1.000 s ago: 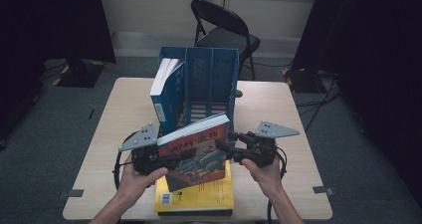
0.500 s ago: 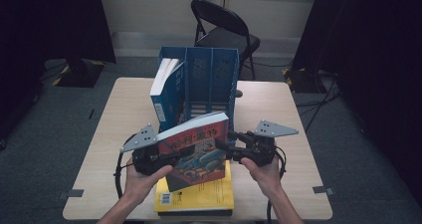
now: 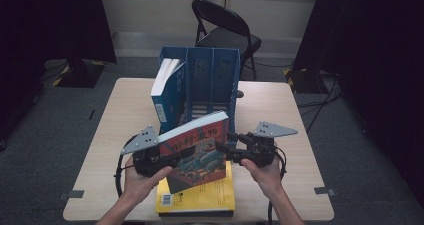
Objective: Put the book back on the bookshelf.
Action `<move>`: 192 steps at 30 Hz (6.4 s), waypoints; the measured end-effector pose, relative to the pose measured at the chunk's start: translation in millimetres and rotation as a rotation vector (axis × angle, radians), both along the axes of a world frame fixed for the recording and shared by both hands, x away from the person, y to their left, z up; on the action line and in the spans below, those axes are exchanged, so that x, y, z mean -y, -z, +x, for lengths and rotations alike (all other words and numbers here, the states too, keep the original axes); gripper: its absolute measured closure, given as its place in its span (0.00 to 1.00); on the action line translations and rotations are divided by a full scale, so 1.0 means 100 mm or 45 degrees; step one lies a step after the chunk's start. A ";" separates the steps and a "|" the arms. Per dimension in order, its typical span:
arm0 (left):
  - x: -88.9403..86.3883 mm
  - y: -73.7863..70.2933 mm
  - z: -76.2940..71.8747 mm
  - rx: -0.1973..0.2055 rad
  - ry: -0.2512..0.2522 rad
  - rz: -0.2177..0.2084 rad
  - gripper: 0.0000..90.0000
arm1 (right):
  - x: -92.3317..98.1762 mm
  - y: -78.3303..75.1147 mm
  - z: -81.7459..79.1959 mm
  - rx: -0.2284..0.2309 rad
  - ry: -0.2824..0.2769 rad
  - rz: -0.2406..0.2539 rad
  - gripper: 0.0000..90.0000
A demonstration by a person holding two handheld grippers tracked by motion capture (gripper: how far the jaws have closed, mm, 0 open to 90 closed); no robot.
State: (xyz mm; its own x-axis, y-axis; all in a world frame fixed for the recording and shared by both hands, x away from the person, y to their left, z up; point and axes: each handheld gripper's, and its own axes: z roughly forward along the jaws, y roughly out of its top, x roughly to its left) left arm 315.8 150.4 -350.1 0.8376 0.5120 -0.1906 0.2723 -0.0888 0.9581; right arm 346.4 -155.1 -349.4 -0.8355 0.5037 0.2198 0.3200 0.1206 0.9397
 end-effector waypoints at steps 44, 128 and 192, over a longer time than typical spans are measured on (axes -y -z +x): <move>-0.32 -0.23 0.02 -0.115 -0.136 0.010 0.83 | 0.76 0.98 -0.13 -0.324 0.235 -0.213 0.38; 0.45 -0.48 1.35 -0.064 -0.780 0.113 0.83 | 0.71 1.10 -0.07 -0.338 0.226 -0.286 0.39; 0.43 0.05 1.37 -0.087 -0.653 0.156 0.78 | 0.64 1.16 -0.05 -0.370 0.175 -0.366 0.39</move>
